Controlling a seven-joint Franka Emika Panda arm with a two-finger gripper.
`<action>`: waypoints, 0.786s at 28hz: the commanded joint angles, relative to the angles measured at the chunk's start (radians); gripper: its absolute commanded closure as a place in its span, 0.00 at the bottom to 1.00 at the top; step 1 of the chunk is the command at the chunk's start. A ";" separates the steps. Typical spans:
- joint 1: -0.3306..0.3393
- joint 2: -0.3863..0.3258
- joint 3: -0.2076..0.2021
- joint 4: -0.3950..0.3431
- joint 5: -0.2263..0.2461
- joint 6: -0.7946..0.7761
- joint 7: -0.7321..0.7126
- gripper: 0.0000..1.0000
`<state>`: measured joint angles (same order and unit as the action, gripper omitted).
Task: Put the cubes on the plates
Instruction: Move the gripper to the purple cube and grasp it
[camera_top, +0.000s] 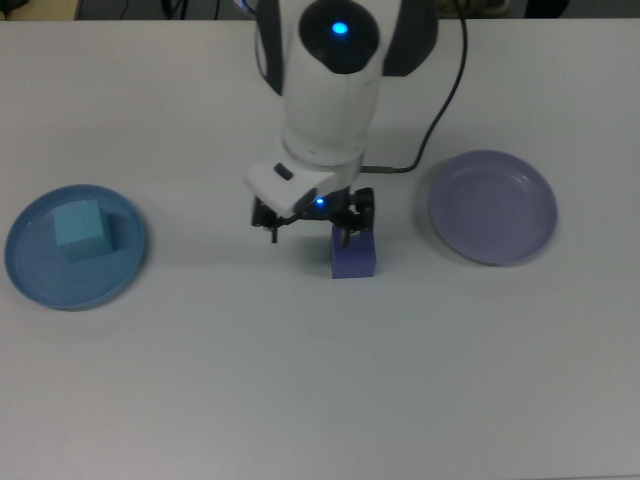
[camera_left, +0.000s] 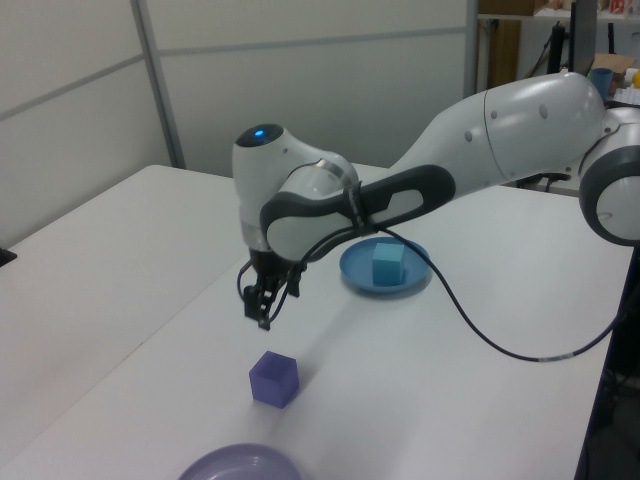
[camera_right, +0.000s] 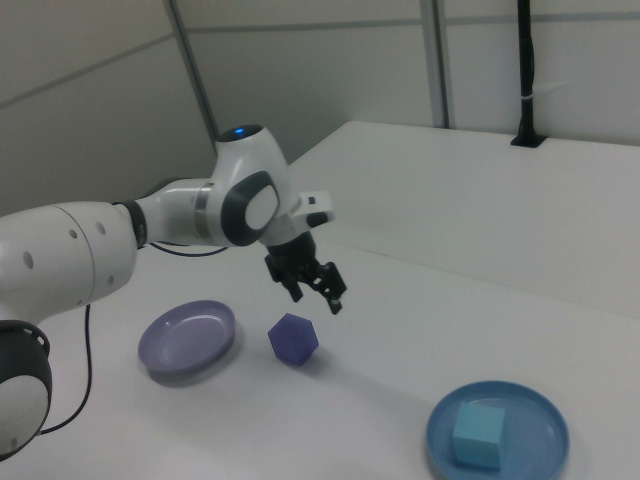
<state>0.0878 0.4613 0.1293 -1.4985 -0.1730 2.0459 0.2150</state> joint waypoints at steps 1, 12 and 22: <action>0.059 -0.007 -0.017 -0.031 0.013 -0.010 0.041 0.00; 0.107 0.028 -0.019 -0.088 0.003 -0.003 0.073 0.00; 0.099 0.083 -0.026 -0.086 -0.003 0.079 0.098 0.21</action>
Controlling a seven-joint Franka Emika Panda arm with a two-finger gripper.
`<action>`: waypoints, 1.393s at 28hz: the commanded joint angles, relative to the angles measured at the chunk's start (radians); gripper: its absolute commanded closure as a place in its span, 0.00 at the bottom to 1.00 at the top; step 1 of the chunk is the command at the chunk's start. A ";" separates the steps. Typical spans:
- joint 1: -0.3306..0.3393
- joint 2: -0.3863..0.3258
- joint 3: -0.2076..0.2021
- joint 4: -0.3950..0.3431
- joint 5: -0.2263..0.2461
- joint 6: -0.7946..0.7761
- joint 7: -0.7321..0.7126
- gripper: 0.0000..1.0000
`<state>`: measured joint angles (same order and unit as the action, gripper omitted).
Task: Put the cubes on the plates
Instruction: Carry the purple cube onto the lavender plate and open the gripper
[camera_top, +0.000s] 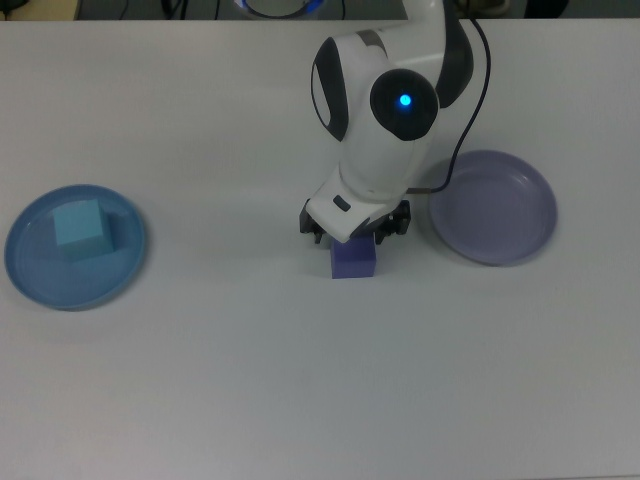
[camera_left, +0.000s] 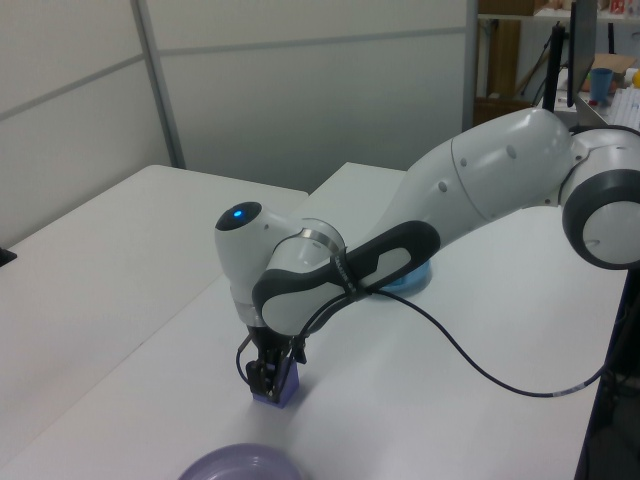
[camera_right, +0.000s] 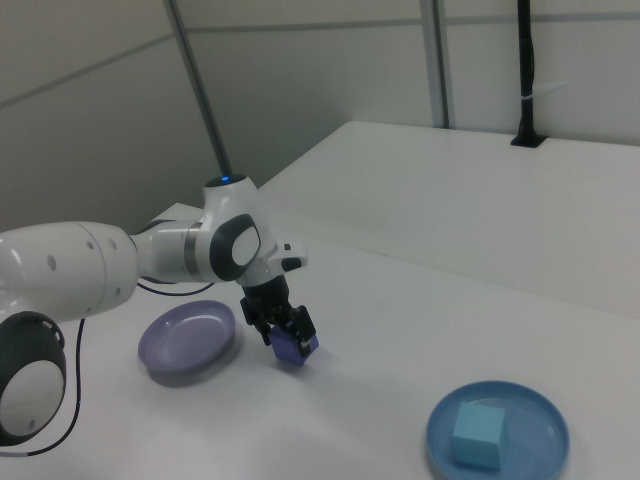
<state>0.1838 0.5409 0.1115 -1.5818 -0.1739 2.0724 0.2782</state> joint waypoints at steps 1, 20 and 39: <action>0.003 0.004 -0.009 -0.001 -0.003 0.064 0.068 0.35; 0.017 -0.116 0.094 0.034 0.019 -0.084 0.136 0.73; 0.212 -0.072 0.122 0.026 0.002 -0.121 0.289 0.64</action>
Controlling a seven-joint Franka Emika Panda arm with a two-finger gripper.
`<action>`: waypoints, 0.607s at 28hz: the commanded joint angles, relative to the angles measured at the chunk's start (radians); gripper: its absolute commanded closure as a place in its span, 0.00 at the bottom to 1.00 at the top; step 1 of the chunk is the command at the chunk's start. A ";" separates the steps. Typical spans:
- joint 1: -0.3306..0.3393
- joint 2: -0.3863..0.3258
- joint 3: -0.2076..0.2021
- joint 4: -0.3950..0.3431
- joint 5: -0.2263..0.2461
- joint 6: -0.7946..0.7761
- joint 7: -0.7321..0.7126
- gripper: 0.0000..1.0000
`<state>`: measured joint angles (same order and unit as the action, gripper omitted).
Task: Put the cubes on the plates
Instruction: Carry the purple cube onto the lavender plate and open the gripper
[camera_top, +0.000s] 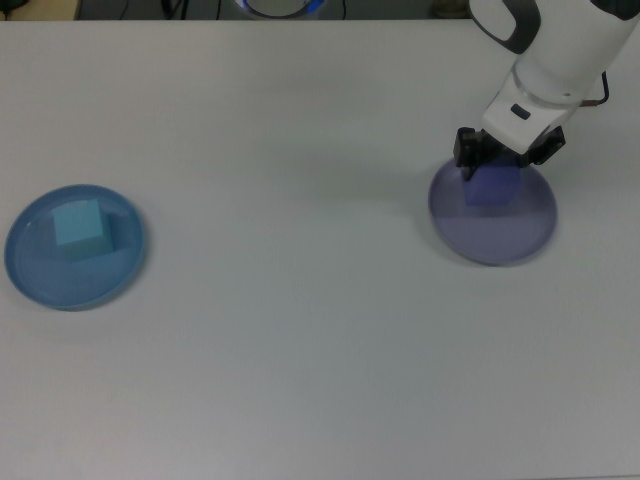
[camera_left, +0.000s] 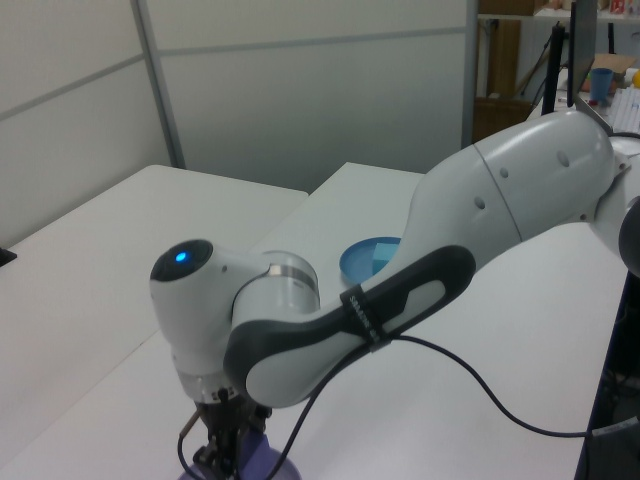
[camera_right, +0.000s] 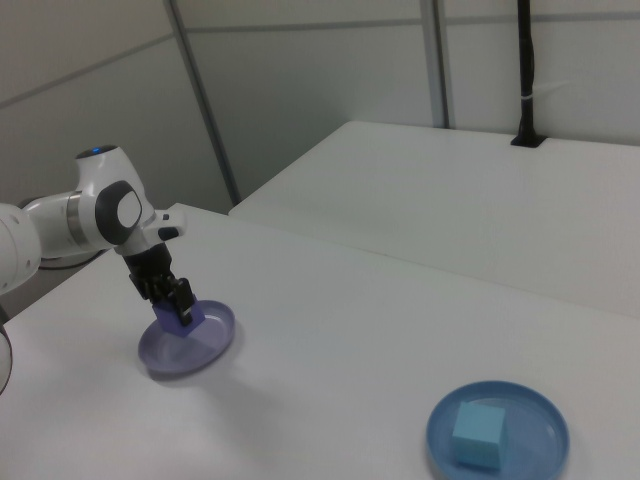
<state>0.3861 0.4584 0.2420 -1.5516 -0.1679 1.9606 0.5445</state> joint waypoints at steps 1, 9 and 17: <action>0.011 0.014 -0.009 -0.005 -0.005 -0.009 0.023 0.61; 0.017 0.013 -0.009 -0.005 -0.004 -0.017 0.020 0.00; 0.017 -0.053 -0.009 0.002 -0.001 -0.054 0.009 0.00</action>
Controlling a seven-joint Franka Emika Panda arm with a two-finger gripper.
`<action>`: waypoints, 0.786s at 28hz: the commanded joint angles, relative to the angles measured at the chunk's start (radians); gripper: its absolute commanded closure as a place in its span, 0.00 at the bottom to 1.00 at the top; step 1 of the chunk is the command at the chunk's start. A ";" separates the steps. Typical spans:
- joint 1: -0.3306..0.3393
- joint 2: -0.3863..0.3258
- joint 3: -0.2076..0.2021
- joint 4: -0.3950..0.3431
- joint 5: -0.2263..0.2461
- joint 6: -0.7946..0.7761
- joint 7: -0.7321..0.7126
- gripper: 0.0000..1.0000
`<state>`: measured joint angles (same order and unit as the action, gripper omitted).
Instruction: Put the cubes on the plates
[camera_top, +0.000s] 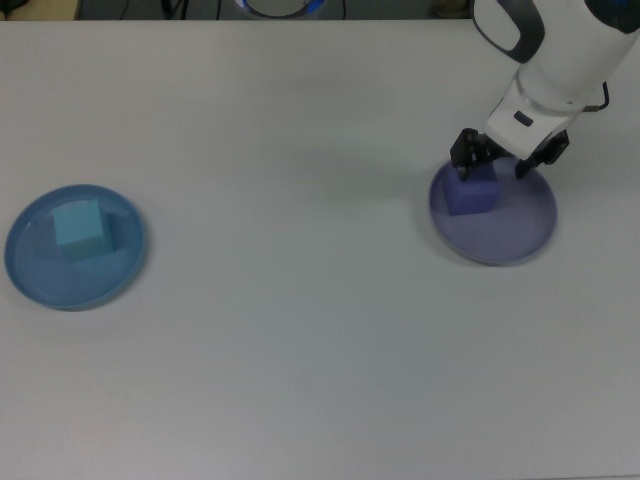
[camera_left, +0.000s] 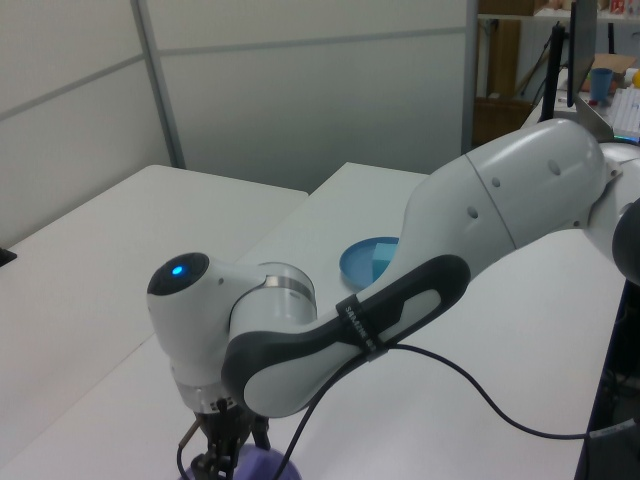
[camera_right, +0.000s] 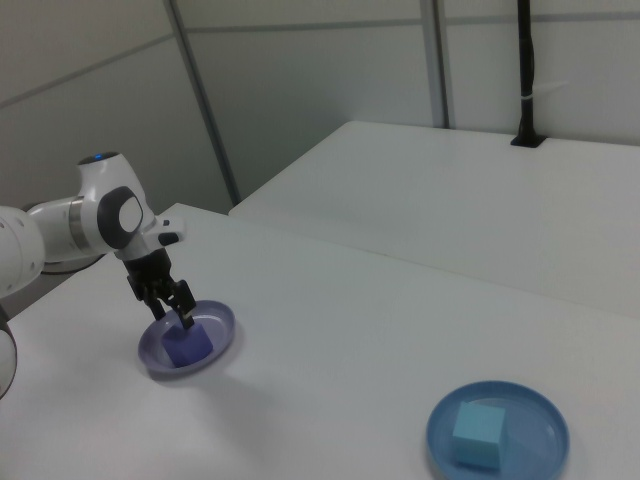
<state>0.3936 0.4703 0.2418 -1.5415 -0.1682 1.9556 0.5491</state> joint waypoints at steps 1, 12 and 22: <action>0.010 -0.082 -0.007 -0.008 0.001 -0.056 0.002 0.00; -0.009 -0.258 -0.019 -0.006 0.013 -0.161 -0.060 0.00; -0.137 -0.399 -0.021 -0.006 0.024 -0.311 -0.176 0.00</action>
<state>0.3213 0.1381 0.2265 -1.5235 -0.1681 1.7035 0.4562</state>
